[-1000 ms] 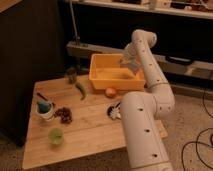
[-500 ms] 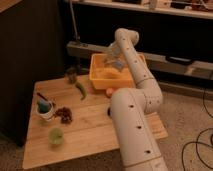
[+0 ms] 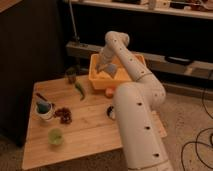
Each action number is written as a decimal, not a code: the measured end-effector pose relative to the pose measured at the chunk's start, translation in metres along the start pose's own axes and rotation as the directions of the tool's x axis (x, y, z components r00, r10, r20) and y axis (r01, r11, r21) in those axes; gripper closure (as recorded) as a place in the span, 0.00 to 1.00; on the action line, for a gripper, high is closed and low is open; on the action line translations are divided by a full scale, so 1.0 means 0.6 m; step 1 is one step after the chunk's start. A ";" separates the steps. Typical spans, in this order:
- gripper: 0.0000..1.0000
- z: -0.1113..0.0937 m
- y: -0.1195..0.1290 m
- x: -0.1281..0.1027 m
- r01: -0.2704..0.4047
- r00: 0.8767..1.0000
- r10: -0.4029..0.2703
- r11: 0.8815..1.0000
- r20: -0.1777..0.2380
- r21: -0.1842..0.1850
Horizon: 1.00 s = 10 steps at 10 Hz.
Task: Wipe tray with towel
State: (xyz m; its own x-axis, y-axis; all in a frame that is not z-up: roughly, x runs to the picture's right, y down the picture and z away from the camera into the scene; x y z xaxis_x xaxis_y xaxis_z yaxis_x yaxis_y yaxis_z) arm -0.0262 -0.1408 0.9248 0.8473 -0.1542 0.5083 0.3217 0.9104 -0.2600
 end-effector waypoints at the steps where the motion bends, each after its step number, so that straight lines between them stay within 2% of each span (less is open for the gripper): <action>1: 1.00 -0.006 0.012 -0.006 0.015 1.000 -0.015 1.000 0.009 -0.008; 2: 1.00 -0.010 0.021 -0.020 0.034 0.999 -0.034 0.999 0.020 -0.013; 4: 1.00 -0.026 0.051 -0.014 0.035 0.999 -0.035 0.999 0.010 -0.016; 6: 1.00 -0.055 0.068 0.021 -0.013 1.000 0.013 1.000 -0.002 0.014; 7: 1.00 -0.080 0.081 0.055 -0.054 0.998 0.055 0.998 -0.015 0.041; 8: 1.00 -0.091 0.088 0.074 -0.077 0.997 0.078 0.996 -0.024 0.054; 10: 1.00 -0.110 0.089 0.118 -0.141 0.988 0.146 0.986 -0.050 0.090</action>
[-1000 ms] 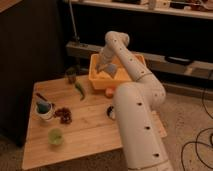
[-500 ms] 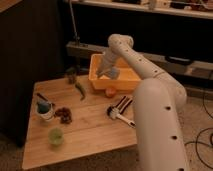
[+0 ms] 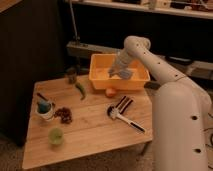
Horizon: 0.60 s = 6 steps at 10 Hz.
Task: Wipe tray with towel
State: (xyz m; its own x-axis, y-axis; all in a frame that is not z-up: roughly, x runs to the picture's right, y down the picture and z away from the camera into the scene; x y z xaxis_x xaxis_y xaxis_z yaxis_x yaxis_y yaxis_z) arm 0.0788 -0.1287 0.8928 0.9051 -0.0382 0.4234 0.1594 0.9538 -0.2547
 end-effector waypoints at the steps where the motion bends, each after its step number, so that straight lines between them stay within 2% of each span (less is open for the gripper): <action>1: 1.00 0.000 -0.006 0.018 -0.024 1.000 0.024 1.000 -0.014 0.007; 4: 1.00 0.001 -0.037 0.079 -0.093 0.993 0.095 0.995 -0.063 0.029; 6: 1.00 0.004 -0.060 0.099 -0.115 0.989 0.119 0.992 -0.086 0.041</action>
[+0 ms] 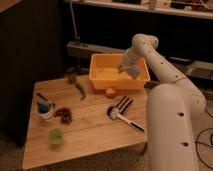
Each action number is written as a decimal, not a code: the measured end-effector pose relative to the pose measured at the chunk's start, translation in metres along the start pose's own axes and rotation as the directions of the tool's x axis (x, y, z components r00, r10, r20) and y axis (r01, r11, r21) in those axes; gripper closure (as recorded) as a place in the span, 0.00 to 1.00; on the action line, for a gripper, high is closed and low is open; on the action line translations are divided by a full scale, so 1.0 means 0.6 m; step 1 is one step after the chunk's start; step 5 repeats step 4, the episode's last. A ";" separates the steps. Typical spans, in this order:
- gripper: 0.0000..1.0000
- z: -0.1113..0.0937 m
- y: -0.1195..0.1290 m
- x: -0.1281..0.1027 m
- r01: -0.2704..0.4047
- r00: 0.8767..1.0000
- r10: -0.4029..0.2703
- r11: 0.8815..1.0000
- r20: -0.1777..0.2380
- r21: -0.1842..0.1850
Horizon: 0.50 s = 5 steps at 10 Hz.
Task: Wipe tray with towel
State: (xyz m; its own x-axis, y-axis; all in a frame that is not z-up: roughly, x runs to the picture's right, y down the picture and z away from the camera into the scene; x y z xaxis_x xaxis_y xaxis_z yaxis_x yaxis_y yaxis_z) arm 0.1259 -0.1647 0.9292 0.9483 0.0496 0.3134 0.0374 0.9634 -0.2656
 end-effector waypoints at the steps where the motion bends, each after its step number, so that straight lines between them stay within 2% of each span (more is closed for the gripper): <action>1: 1.00 0.004 -0.010 -0.004 -0.002 1.000 0.002 1.000 -0.002 0.002; 3: 1.00 0.018 -0.030 -0.029 0.016 1.000 -0.016 1.000 0.002 -0.001; 4: 1.00 0.035 -0.043 -0.061 0.037 0.999 -0.037 0.999 0.016 -0.007; 5: 1.00 0.035 -0.043 -0.061 0.037 0.999 -0.037 0.999 0.016 -0.007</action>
